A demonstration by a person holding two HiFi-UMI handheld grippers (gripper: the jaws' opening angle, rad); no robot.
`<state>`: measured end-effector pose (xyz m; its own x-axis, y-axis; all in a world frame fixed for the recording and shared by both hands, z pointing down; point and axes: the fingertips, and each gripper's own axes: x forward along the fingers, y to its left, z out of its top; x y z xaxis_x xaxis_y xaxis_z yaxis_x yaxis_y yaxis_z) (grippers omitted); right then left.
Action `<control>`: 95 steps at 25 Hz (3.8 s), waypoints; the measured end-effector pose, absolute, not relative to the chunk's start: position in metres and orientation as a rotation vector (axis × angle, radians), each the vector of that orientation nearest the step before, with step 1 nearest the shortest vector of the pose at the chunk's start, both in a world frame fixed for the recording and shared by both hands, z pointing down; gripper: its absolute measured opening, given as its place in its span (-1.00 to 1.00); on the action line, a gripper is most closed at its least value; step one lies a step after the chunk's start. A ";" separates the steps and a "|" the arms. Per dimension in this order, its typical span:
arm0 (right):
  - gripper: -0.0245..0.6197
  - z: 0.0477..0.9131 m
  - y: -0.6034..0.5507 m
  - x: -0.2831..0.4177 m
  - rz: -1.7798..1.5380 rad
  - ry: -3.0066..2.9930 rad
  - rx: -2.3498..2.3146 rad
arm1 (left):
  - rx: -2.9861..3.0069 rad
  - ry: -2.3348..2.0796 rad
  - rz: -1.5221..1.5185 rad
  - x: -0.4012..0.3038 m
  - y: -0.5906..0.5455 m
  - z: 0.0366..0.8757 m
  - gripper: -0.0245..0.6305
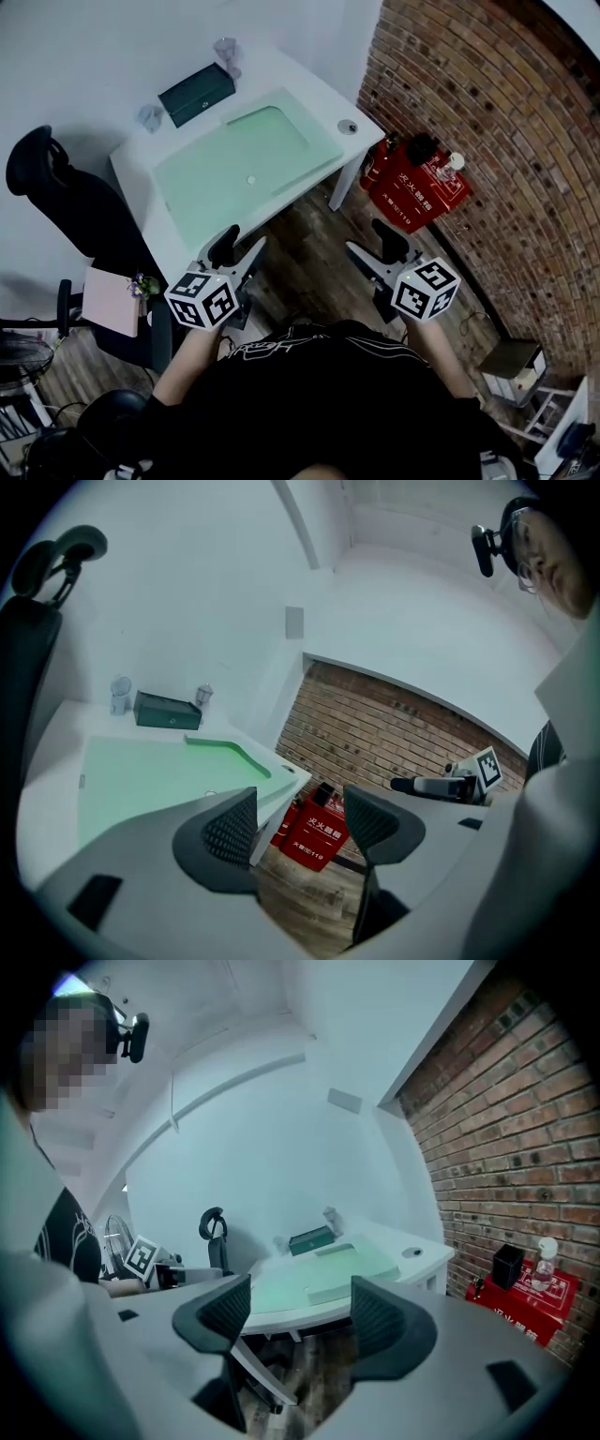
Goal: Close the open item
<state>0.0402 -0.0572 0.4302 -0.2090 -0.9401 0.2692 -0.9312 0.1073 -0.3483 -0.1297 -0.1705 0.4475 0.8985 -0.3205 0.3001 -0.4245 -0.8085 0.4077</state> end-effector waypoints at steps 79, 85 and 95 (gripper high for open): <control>0.11 0.610 -0.335 0.150 -0.815 3.099 -1.991 | 1.738 -1.372 0.280 -0.303 -0.205 0.637 -0.04; 0.11 0.613 -0.332 0.149 -0.805 3.079 -1.954 | 1.757 -1.306 0.216 -0.291 -0.205 0.646 -0.19; 0.12 0.609 -0.334 0.149 -0.912 3.075 -1.910 | 1.804 -1.327 0.087 -0.289 -0.209 0.598 -0.55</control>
<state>0.1494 -0.3337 0.6093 -0.3508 -0.6350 0.6883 -0.9076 0.4115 -0.0830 -0.2885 -0.2092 0.5978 0.4288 -0.7422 0.5150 -0.8033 -0.0524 0.5933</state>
